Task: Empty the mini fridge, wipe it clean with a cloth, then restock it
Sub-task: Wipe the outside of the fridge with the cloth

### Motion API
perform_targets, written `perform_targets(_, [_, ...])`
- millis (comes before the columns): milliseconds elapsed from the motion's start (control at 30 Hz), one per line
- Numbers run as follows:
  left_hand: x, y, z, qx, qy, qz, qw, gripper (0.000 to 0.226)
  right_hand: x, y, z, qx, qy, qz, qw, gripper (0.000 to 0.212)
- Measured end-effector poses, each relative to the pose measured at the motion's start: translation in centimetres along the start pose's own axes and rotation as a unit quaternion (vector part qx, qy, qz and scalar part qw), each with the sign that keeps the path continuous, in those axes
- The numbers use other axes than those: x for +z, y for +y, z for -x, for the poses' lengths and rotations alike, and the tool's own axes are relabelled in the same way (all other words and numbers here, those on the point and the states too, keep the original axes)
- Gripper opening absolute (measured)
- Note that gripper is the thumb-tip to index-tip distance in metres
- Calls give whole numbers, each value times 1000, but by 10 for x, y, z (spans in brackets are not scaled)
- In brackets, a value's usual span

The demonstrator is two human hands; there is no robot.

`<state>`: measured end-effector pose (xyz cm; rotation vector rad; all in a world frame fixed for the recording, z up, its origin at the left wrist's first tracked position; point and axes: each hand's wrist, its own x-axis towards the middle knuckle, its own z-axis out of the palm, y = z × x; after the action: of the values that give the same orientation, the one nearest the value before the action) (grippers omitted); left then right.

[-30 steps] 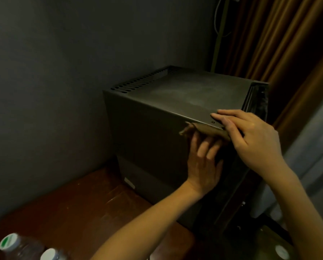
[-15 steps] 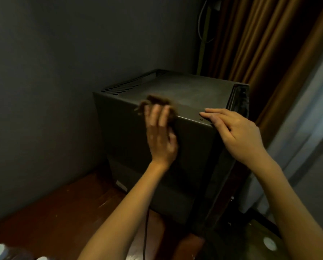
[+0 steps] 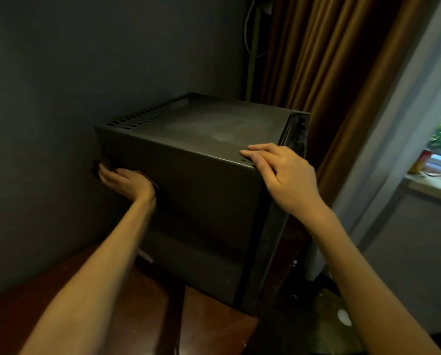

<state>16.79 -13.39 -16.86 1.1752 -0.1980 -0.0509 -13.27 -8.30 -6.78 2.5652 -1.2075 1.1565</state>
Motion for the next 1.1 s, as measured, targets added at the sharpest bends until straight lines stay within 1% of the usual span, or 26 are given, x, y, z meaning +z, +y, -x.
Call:
perform_targets(67, [-1,4,30,9,-13,-4,1000,45,1,-1,-2,-3,14,1,1000,37])
perform_targets(133, [-2,4,74,75,-48,-7,996,45,1,-1,-2,-10,23,1,1000,37])
perform_targets(200, [-6,3,125,150,-99,-10,984,46,1,-2,-2,-10,24,0,1000,37])
perform_targets(267, [-11,4,169,199,-153,-14,968,47,1,-3,-1,-6,23,5,1000,37])
perform_targets(333, [-12,5,198,243,-181,-26,953,46,1,-2,-1,-7,20,13,1000,37])
perform_targets(400, [-13,2,219,272,-186,-38,943,43,2,-2,0,-11,16,17,1000,36])
perform_targets(500, [-21,-6,246,315,-217,-41,923,40,2,-1,0,-12,30,20,999,35])
perform_targets(567, [-28,-14,255,319,-240,-35,916,40,3,-2,1,-18,46,25,998,35])
perform_targets(633, [-36,-21,253,311,-261,-42,913,40,4,-1,4,-28,55,29,998,33])
perform_targets(733, [-47,-18,239,294,-260,-77,917,40,-2,0,8,-35,29,1,999,32])
perform_targets(800, [-54,-9,226,269,-250,-87,926,43,-8,-4,11,-70,28,-12,997,30])
perform_targets(900, [-71,-4,206,224,-249,-58,940,37,-7,-22,20,-152,33,-2,988,27])
perform_targets(967, [-87,-6,196,137,-261,-28,955,32,6,-36,29,-217,-2,6,976,27])
perform_targets(1033, [-101,-10,188,25,-256,-3,966,32,25,-44,37,-267,-55,-3,962,27])
perform_targets(1100, [-111,-12,181,-62,-192,15,979,37,46,-45,47,-272,-112,-31,955,30])
